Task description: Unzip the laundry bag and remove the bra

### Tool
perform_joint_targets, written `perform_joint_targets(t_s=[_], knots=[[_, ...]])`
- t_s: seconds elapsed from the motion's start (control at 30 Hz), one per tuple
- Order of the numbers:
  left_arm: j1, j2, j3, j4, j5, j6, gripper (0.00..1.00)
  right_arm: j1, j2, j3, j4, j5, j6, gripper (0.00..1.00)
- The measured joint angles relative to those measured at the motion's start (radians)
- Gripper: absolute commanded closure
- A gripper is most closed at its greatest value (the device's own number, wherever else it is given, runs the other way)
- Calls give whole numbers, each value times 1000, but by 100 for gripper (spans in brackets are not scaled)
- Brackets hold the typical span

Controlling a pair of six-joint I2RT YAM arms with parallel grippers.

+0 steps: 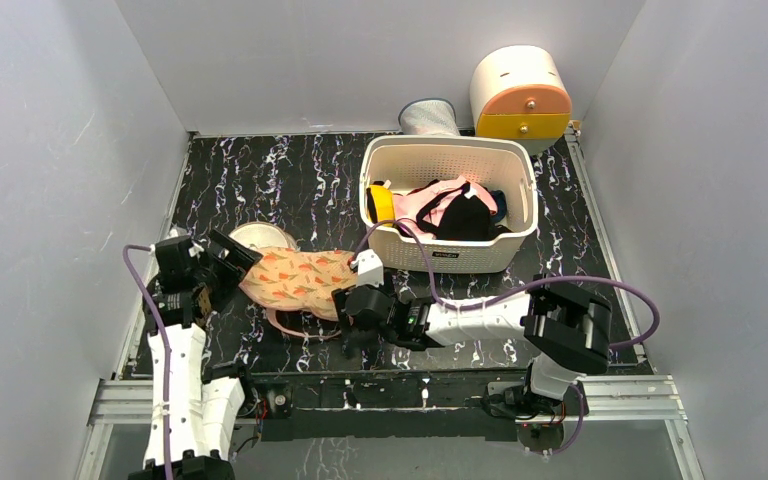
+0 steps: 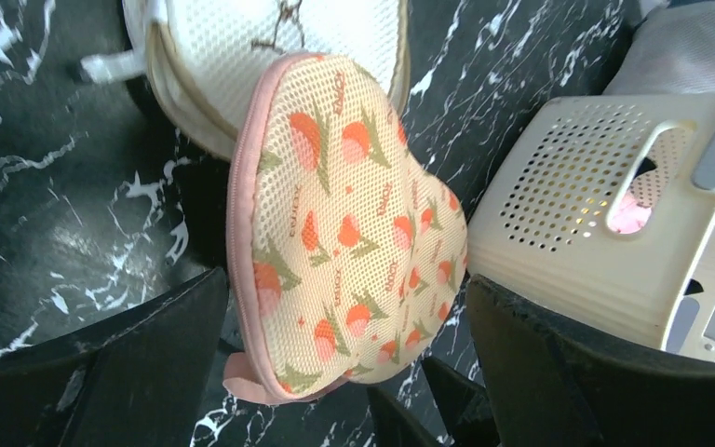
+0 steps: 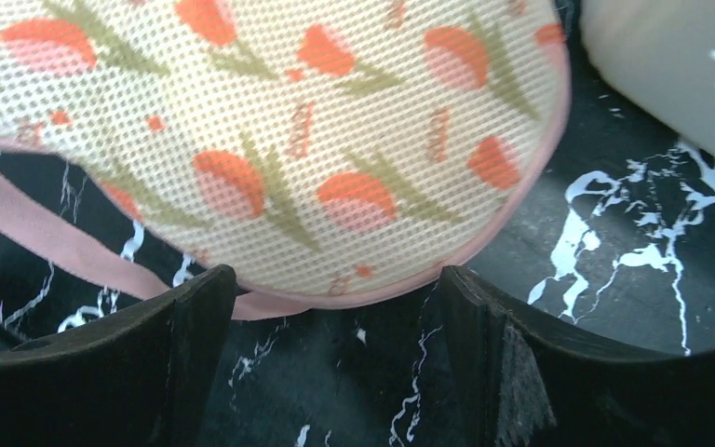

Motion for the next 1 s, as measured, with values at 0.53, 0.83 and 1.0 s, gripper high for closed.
perform_joint_targets(t_s=[0.53,0.83,1.0], knots=[[-15,68,129,30,-47,150,2,-34,181,58,57,199,-13,37],[-15,459,146,167,59,162,1,-58,246,209,32,235,-188,20],[-10,603,151,301,122,116,2,-47,102,163,-34,89,-221,7]])
